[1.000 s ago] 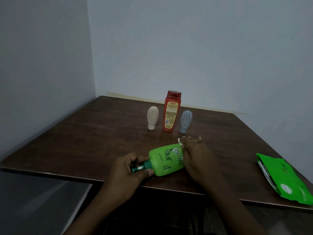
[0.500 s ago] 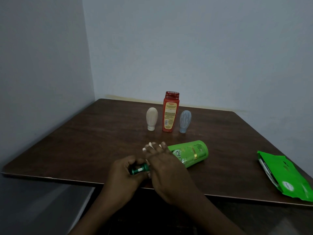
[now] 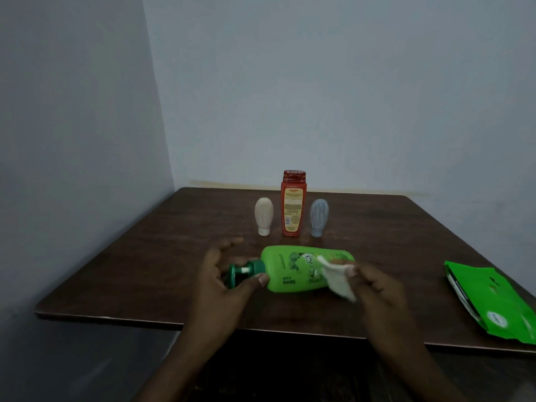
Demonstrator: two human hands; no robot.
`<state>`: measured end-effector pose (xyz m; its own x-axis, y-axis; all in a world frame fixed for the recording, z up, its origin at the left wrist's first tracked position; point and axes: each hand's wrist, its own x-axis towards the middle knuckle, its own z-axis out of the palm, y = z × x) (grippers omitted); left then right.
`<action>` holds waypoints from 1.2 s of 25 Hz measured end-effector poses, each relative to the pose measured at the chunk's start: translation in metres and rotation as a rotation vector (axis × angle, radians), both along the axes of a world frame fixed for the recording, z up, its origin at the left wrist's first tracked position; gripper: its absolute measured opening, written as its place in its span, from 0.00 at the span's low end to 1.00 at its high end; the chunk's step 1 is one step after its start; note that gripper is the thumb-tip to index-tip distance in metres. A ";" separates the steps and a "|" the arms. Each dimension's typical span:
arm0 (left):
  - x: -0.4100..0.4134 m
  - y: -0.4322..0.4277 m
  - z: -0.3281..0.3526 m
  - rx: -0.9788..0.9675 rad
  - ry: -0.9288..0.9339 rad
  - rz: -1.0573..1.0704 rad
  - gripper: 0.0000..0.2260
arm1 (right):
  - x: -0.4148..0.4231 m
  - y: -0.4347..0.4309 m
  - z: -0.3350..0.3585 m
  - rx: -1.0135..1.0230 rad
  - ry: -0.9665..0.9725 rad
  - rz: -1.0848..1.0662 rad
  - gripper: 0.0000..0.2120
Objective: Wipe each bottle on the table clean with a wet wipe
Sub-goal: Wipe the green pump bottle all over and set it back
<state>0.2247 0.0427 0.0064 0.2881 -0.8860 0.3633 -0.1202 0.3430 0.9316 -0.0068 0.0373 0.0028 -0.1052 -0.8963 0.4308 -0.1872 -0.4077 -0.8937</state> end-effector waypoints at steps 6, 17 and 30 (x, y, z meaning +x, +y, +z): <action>-0.014 -0.018 0.069 -0.175 -0.093 -0.125 0.31 | -0.024 -0.026 0.013 0.311 -0.723 -0.011 0.11; -0.017 -0.044 0.089 -0.151 -0.294 0.132 0.23 | -0.039 -0.028 0.028 0.274 -0.833 0.032 0.08; -0.003 -0.034 -0.025 0.495 0.342 -0.069 0.16 | -0.044 -0.035 0.027 0.259 -0.799 0.071 0.06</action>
<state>0.2213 0.0087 -0.0189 0.2516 -0.9470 -0.1999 0.2212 -0.1449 0.9644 -0.0505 0.0018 0.0296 -0.2307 -0.9725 0.0310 0.5594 -0.1586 -0.8136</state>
